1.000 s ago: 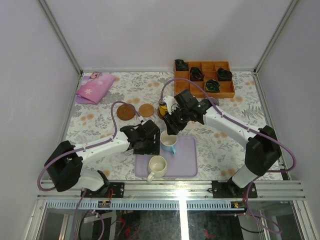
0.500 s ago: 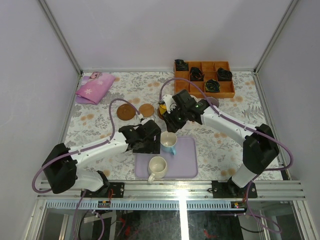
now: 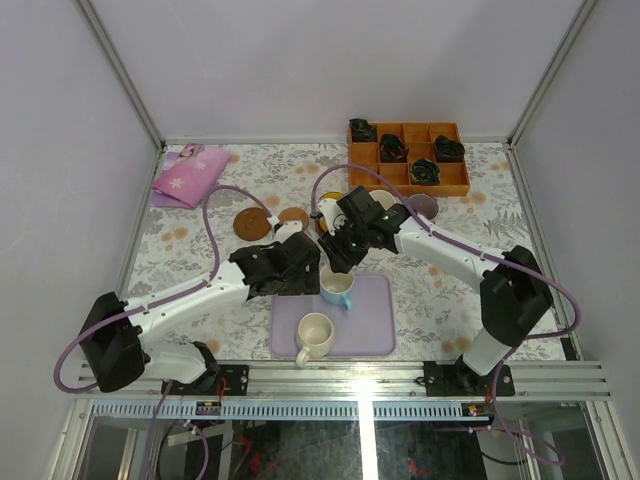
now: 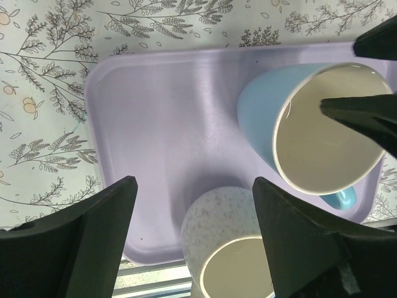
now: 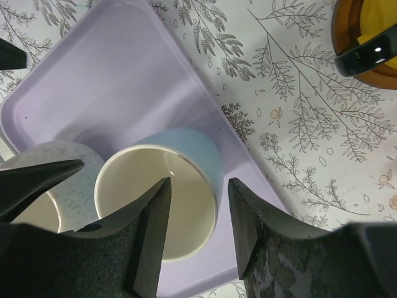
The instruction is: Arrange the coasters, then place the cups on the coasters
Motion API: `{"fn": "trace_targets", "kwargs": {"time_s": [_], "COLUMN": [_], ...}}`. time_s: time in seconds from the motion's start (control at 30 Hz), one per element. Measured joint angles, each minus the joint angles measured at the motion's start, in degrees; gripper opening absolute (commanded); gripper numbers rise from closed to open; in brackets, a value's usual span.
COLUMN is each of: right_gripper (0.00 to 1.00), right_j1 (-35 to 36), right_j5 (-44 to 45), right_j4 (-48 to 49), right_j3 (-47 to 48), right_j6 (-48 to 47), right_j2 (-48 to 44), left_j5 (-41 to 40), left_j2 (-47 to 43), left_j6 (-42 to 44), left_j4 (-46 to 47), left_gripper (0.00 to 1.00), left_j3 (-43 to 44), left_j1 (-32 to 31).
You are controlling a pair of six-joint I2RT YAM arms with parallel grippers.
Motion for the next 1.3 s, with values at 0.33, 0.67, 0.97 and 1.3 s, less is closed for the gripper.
{"fn": "trace_targets", "kwargs": {"time_s": [0.33, 0.67, 0.97, 1.3], "right_gripper": [0.45, 0.15, 0.00, 0.22], "right_j1": [2.8, 6.4, 6.9, 7.1], "right_j5": [4.2, 16.2, 27.1, 32.2], "right_j4": [0.1, 0.2, -1.0, -5.0], "right_j3": [-0.1, -1.7, -5.5, -5.9], "right_j6": [2.6, 21.2, 37.8, 44.3], "right_j2": [3.3, 1.7, -2.2, -5.6], "left_j5": [-1.3, -1.8, -0.9, 4.5], "left_j2": [-2.8, -2.3, -0.7, -0.2], "left_j6": [-0.6, 4.3, 11.0, 19.2], "left_j4": [-0.5, -0.5, 0.5, 2.8], "left_gripper": [0.75, 0.76, 0.76, 0.77], "left_j3": [0.0, 0.7, 2.2, 3.5], "left_j1": [1.8, 4.6, 7.8, 8.5]}}
